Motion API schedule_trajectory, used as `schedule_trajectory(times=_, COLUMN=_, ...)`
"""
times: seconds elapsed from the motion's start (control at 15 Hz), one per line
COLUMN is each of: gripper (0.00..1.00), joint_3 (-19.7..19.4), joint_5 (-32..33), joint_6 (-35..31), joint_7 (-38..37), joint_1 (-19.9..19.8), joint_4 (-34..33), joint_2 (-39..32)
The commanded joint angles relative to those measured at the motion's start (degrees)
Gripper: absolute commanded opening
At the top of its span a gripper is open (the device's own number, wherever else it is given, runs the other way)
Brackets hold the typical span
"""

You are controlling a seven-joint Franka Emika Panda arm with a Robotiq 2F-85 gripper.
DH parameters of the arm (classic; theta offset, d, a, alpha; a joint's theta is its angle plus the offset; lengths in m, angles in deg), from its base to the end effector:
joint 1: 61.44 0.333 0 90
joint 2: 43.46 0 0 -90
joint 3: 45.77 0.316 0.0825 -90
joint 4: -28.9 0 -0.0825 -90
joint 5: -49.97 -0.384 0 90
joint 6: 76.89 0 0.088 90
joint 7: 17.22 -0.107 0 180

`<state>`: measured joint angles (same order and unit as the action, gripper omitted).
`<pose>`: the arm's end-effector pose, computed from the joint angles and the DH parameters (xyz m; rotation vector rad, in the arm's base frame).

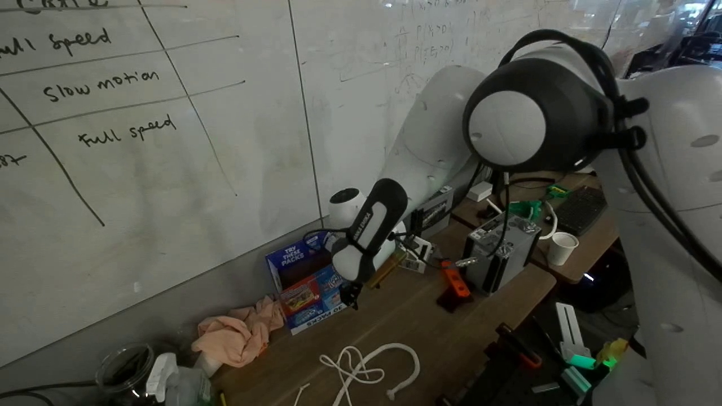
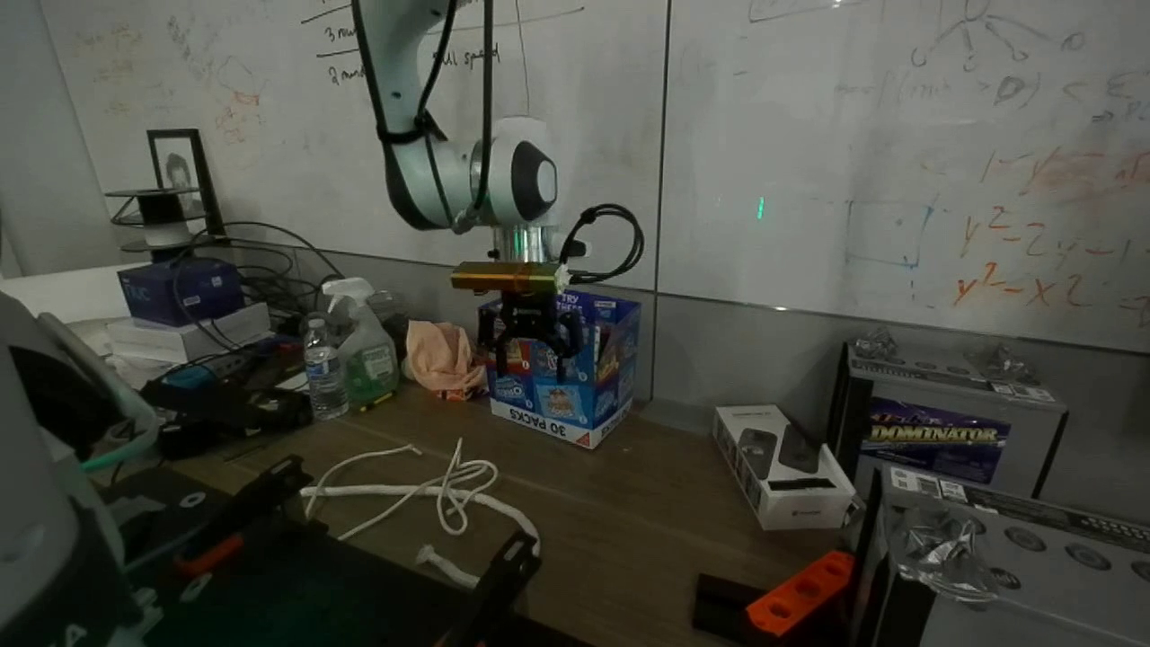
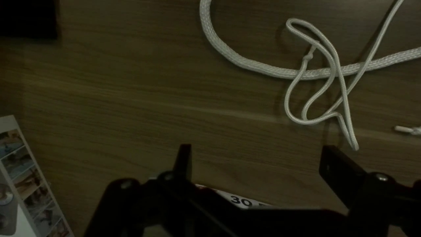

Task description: Put the two ropes in the box one at a time

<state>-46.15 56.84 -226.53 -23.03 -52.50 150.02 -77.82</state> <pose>0.5508 0.0854 0.1167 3.0576 0.2383 -0.1439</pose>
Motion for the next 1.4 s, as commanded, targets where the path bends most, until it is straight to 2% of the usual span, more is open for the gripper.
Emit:
schedule_trajectory(times=0.0, gripper=1.0, joint_3=-1.4, joint_5=1.2, joint_6=-3.6, joint_7=-4.8, joint_1=3.4, joint_4=-3.2, joint_2=-4.1)
schedule_trajectory(times=0.2, gripper=1.0, joint_3=-2.0, joint_5=0.5, joint_6=-8.6, joint_7=-9.0, joint_1=6.2, joint_4=-2.8, joint_2=-6.1)
schedule_trajectory(times=0.53, gripper=1.0, joint_3=-5.7, joint_5=-0.6, joint_6=-19.1, joint_7=-15.7, joint_1=12.6, joint_4=-1.5, joint_2=-10.6)
schedule_trajectory(times=0.73, gripper=1.0, joint_3=-7.0, joint_5=-2.0, joint_6=-21.3, joint_7=-16.9, joint_1=15.7, joint_4=-1.4, joint_2=-13.2)
schedule_trajectory(times=1.0, gripper=1.0, joint_3=-6.6, joint_5=-3.6, joint_6=-20.7, joint_7=-15.6, joint_1=17.0, joint_4=-1.7, joint_2=-15.5)
schedule_trajectory(times=1.33, gripper=1.0, joint_3=-4.4, joint_5=-4.2, joint_6=-20.3, joint_7=-12.7, joint_1=14.4, joint_4=-2.9, joint_2=-18.0)
